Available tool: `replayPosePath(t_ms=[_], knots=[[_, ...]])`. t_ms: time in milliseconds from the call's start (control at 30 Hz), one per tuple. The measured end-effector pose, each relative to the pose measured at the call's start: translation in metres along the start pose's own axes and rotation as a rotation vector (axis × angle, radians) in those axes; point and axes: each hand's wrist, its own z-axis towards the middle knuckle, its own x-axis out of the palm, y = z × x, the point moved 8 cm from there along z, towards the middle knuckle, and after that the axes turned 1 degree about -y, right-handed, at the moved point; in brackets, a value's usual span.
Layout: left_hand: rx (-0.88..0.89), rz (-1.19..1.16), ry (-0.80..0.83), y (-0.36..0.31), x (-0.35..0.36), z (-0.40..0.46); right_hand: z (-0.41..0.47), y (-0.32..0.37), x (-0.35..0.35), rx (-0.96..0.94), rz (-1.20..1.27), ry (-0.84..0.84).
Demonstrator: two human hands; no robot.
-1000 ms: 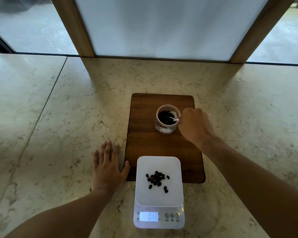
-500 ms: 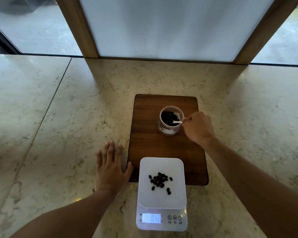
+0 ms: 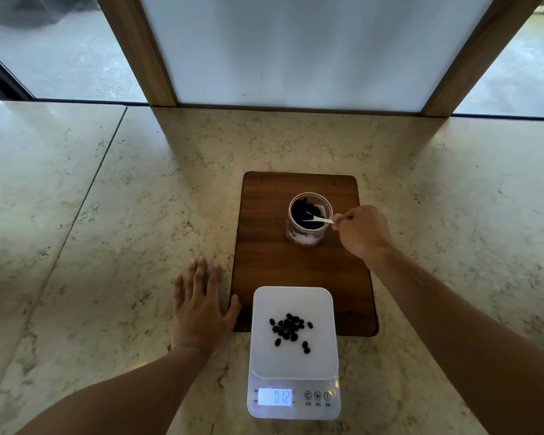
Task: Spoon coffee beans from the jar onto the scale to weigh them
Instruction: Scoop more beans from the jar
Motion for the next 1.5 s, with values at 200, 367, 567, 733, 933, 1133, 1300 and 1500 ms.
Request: replayPosePath(t_ms=[200, 367, 567, 733, 933, 1133, 1300, 1500], knots=[[0.003, -0.016, -0.014, 0.000, 0.000, 0.000, -0.001, 0.000, 0.003, 0.015, 0.012, 0.034], [0.001, -0.012, -0.009, 0.002, 0.002, 0.000, -0.002, -0.002, 0.002, 0.036, 0.037, 0.043], [0.000, -0.012, -0.005, 0.003, 0.003, 0.000, -0.004, -0.007, -0.002, 0.060, 0.062, 0.060], [0.001, -0.010, -0.005, 0.002, 0.002, 0.001, -0.005, -0.013, -0.006, 0.067, 0.110, 0.060], [0.001, -0.021, -0.005, 0.001, 0.000, 0.000, -0.012, -0.018, -0.011, 0.043, 0.160, 0.068], [0.002, -0.029, -0.015, 0.001, 0.002, 0.002, -0.032, -0.022, -0.019, -0.031, 0.165, 0.111], [-0.001, -0.022, -0.023, 0.002, 0.001, 0.000, -0.061, -0.037, -0.015, -0.049, 0.135, 0.167], [-0.013, -0.053, -0.044, 0.002, 0.000, 0.001, -0.097, -0.060, 0.001, -0.096, 0.097, 0.230]])
